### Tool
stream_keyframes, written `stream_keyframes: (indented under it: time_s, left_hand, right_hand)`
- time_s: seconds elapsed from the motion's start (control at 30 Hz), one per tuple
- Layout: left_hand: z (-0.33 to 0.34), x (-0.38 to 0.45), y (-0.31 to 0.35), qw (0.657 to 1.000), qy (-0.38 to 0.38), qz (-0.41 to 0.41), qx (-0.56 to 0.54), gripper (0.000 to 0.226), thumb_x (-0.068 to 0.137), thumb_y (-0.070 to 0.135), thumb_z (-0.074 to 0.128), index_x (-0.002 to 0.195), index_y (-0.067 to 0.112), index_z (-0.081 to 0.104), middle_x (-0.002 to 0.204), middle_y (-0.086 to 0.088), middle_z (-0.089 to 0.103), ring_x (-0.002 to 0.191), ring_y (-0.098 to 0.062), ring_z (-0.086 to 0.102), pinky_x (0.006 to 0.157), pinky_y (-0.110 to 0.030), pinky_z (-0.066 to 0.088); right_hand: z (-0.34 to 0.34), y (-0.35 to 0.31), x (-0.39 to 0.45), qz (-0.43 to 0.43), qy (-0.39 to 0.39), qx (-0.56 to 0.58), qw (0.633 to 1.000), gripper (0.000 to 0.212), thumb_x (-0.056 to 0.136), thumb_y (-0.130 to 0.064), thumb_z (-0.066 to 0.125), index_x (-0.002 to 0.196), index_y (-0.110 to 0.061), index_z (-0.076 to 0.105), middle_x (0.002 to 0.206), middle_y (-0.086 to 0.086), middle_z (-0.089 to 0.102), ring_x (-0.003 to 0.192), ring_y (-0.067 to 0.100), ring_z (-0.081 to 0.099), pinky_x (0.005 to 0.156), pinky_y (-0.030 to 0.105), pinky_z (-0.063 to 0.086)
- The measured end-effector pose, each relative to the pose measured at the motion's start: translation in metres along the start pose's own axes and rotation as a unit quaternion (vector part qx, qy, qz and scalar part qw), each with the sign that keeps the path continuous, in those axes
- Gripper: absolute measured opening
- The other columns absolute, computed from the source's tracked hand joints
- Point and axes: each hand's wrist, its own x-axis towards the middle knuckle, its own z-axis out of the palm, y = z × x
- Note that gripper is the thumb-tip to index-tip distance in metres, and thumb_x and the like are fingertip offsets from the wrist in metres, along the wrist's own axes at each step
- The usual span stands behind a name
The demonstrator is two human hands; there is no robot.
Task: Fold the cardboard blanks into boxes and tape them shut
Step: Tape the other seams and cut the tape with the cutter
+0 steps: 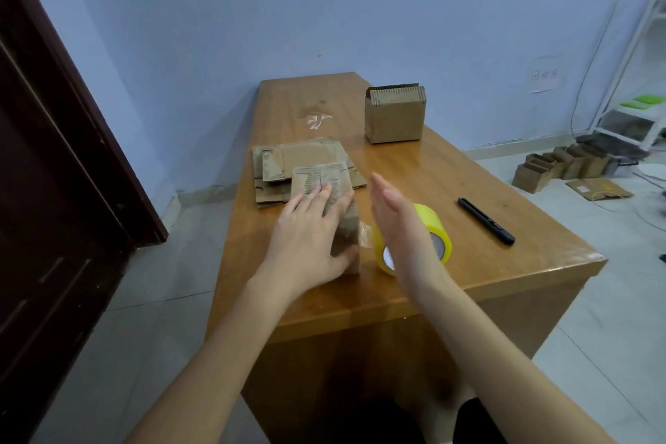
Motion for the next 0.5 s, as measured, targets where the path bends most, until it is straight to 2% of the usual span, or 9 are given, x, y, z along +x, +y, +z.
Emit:
stream_keyframes:
  time_s: [0.07, 0.1, 0.17, 0.23, 0.27, 0.33, 0.43, 0.5]
  left_hand:
    - [0.003, 0.0, -0.001, 1.0, 0.022, -0.004, 0.004, 0.075, 0.086, 0.065, 0.026, 0.15, 0.028, 0.016, 0.156, -0.008, 0.022, 0.144, -0.02, 0.02, 0.116, -0.034, 0.01]
    - [0.003, 0.0, -0.001, 1.0, 0.026, -0.006, 0.003, 0.075, 0.084, 0.065, 0.02, 0.149, 0.028, 0.021, 0.154, -0.009, 0.027, 0.142, -0.021, 0.024, 0.115, -0.034, 0.013]
    - [0.004, 0.0, -0.002, 1.0, 0.025, -0.003, 0.0, 0.078, 0.08, 0.064, 0.015, 0.149, 0.028, 0.023, 0.153, -0.009, 0.03, 0.141, -0.021, 0.027, 0.115, -0.033, 0.013]
    - [0.002, -0.001, -0.002, 1.0, 0.013, -0.002, -0.004, 0.083, 0.074, 0.063, 0.011, 0.15, 0.03, 0.017, 0.155, -0.007, 0.023, 0.143, -0.019, 0.021, 0.115, -0.031, 0.008]
    - [0.001, -0.001, -0.001, 1.0, 0.01, -0.004, -0.007, 0.086, 0.071, 0.063, 0.01, 0.15, 0.031, 0.014, 0.157, -0.005, 0.02, 0.144, -0.018, 0.018, 0.115, -0.03, 0.005]
    - [0.001, 0.0, 0.0, 1.0, 0.012, -0.013, -0.016, 0.087, 0.069, 0.066, 0.009, 0.15, 0.033, 0.013, 0.157, -0.003, 0.018, 0.145, -0.015, 0.015, 0.115, -0.029, 0.003]
    - [-0.001, 0.0, 0.005, 0.997, 0.025, -0.052, -0.05, 0.09, 0.067, 0.079, 0.012, 0.147, 0.037, 0.024, 0.155, 0.001, 0.024, 0.144, -0.011, 0.018, 0.115, -0.029, 0.006]
    - [0.0, 0.0, 0.011, 0.992, 0.052, -0.086, -0.072, 0.091, 0.065, 0.083, 0.019, 0.141, 0.038, 0.038, 0.151, 0.002, 0.035, 0.141, -0.01, 0.026, 0.114, -0.029, 0.011]
  right_hand:
    - [-0.02, -0.01, 0.004, -0.07, 0.059, -0.068, 0.993, 0.039, 0.096, -0.028, 0.043, 0.135, -0.025, 0.047, 0.138, -0.014, 0.04, 0.127, -0.001, 0.036, 0.083, -0.002, 0.033]
    - [-0.038, -0.011, 0.011, -0.095, 0.098, -0.107, 0.985, 0.038, 0.094, -0.026, 0.044, 0.132, -0.025, 0.05, 0.142, -0.012, 0.04, 0.13, 0.001, 0.036, 0.091, 0.006, 0.033]
    - [-0.082, -0.008, 0.03, -0.055, 0.164, -0.259, 0.95, 0.037, 0.097, -0.022, 0.042, 0.133, -0.016, 0.048, 0.147, -0.001, 0.038, 0.135, 0.014, 0.035, 0.102, 0.024, 0.031]
    - [-0.125, 0.011, 0.048, 0.059, 0.161, -0.475, 0.863, 0.04, 0.098, -0.025, 0.039, 0.132, -0.004, 0.044, 0.144, 0.013, 0.038, 0.134, 0.029, 0.033, 0.104, 0.039, 0.031]
    - [-0.143, 0.021, 0.052, 0.116, 0.144, -0.548, 0.816, 0.041, 0.099, -0.027, 0.036, 0.129, -0.001, 0.044, 0.141, 0.019, 0.038, 0.133, 0.034, 0.031, 0.105, 0.043, 0.031]
    - [-0.163, 0.036, 0.053, 0.176, 0.107, -0.612, 0.764, 0.042, 0.101, -0.03, 0.032, 0.127, 0.0, 0.046, 0.134, 0.021, 0.045, 0.128, 0.037, 0.036, 0.104, 0.045, 0.035]
    - [-0.167, 0.047, 0.047, 0.142, 0.089, -0.669, 0.724, 0.039, 0.1, -0.036, 0.035, 0.121, -0.008, 0.051, 0.115, 0.012, 0.055, 0.105, 0.028, 0.052, 0.084, 0.037, 0.047]
    - [-0.165, 0.048, 0.045, 0.114, 0.1, -0.704, 0.694, 0.034, 0.1, -0.035, 0.039, 0.119, -0.01, 0.051, 0.113, 0.009, 0.056, 0.103, 0.025, 0.053, 0.078, 0.033, 0.047]
